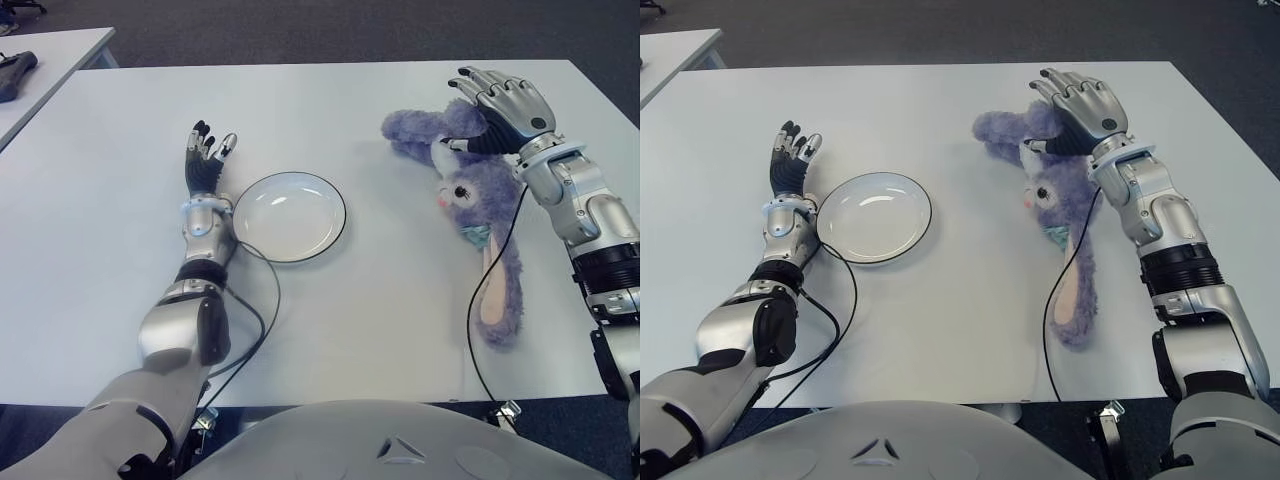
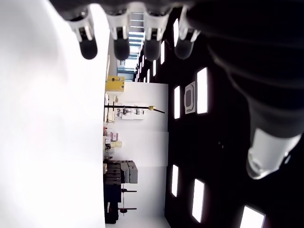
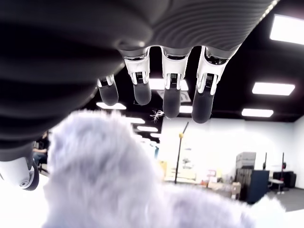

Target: Put the doll into the plate.

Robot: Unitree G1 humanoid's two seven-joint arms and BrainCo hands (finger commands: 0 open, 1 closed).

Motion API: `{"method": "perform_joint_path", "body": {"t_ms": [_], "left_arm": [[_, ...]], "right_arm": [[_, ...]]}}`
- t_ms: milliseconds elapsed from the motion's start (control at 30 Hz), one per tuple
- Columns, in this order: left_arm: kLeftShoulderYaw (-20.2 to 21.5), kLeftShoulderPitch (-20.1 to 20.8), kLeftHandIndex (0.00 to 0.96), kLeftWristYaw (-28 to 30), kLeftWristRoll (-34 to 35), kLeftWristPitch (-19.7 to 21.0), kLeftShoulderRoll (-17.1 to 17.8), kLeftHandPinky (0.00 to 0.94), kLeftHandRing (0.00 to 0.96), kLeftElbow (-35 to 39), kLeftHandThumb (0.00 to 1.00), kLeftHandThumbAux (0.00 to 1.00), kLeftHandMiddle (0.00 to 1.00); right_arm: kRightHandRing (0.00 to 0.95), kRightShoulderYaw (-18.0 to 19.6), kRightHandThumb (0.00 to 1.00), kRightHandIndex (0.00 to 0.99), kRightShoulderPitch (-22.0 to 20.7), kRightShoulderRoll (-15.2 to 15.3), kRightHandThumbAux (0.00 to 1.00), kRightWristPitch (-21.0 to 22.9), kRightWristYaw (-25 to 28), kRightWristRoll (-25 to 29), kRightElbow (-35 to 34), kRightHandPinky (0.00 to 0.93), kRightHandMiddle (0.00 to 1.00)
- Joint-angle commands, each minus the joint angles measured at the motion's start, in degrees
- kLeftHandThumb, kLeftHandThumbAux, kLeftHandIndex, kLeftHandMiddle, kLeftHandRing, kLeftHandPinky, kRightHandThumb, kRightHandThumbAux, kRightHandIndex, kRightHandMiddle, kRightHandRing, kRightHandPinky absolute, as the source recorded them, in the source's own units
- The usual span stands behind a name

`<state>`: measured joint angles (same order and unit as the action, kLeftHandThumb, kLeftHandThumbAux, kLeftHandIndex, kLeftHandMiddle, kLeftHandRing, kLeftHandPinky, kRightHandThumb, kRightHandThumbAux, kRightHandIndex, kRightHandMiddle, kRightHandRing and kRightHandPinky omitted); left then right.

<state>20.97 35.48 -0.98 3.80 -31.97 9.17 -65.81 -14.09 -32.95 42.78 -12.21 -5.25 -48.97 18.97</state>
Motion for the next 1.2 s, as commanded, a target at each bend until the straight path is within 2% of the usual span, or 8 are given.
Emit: {"method": "perform_joint_path", "body": {"t_ms": [33,233,733,800,900,933,1067,1200], "left_arm": [[0.63,-14.56,0.027,-1.61,0.87,2.37,-5.84,0.0,0.038,-9.59,0.0,0.611,0.076],[0.29,-14.64,0.03,-2.41,0.34,2.6,-5.77,0.0,0.042,-9.6,0.0,0.614,0.078],[0.46,-15.09,0.026,-2.28,0.41,2.12,-5.85,0.0,0.038,-9.52,0.0,0.609,0.074],[0.58,-15.15,0.029,-2.13,0.53,2.07,-5.85,0.0,0.04,-9.53,0.0,0.611,0.076],[0.6,-15.26,0.033,-2.07,0.52,1.79,-5.91,0.0,0.042,-9.51,0.0,0.607,0.078],[0.58,-15.28,0.034,-2.07,0.5,1.69,-5.93,0.0,0.042,-9.5,0.0,0.601,0.079],[0.58,-15.42,0.031,-2.05,0.48,1.14,-6.15,0.0,0.042,-9.34,0.0,0.589,0.081],[0.58,-15.51,0.03,-2.04,0.47,1.19,-6.18,0.0,0.041,-9.28,0.0,0.59,0.082]], "right_arm": [[0.119,-3.37,0.247,0.058,-0.62,-5.68,0.497,-1.47,-3.42,0.23,8.03,0.213,0.064],[0.114,-5.79,0.278,0.052,-5.12,-11.62,0.525,-3.14,-10.33,-0.09,21.18,0.204,0.057],[0.105,-6.57,0.313,0.064,-8.95,-15.73,0.56,-8.39,-18.59,1.83,34.17,0.197,0.067],[0.172,-6.55,0.334,0.109,-9.23,-16.19,0.56,-9.52,-19.93,2.1,35.51,0.258,0.136],[0.411,-6.25,0.4,0.287,-9.8,-16.96,0.563,-12.38,-22.94,2.84,38.01,0.459,0.381],[0.575,-6.16,0.616,0.39,-10.01,-17.21,0.672,-13.28,-23.84,3.13,38.86,0.612,0.55],[0.757,-4.46,0.701,0.438,-10.61,-19.07,0.704,-17.07,-25.69,6.52,42.49,0.801,0.745],[0.798,-3.67,0.706,0.441,-10.87,-19.86,0.704,-19.09,-26.48,8.73,44.22,0.84,0.79]]}}
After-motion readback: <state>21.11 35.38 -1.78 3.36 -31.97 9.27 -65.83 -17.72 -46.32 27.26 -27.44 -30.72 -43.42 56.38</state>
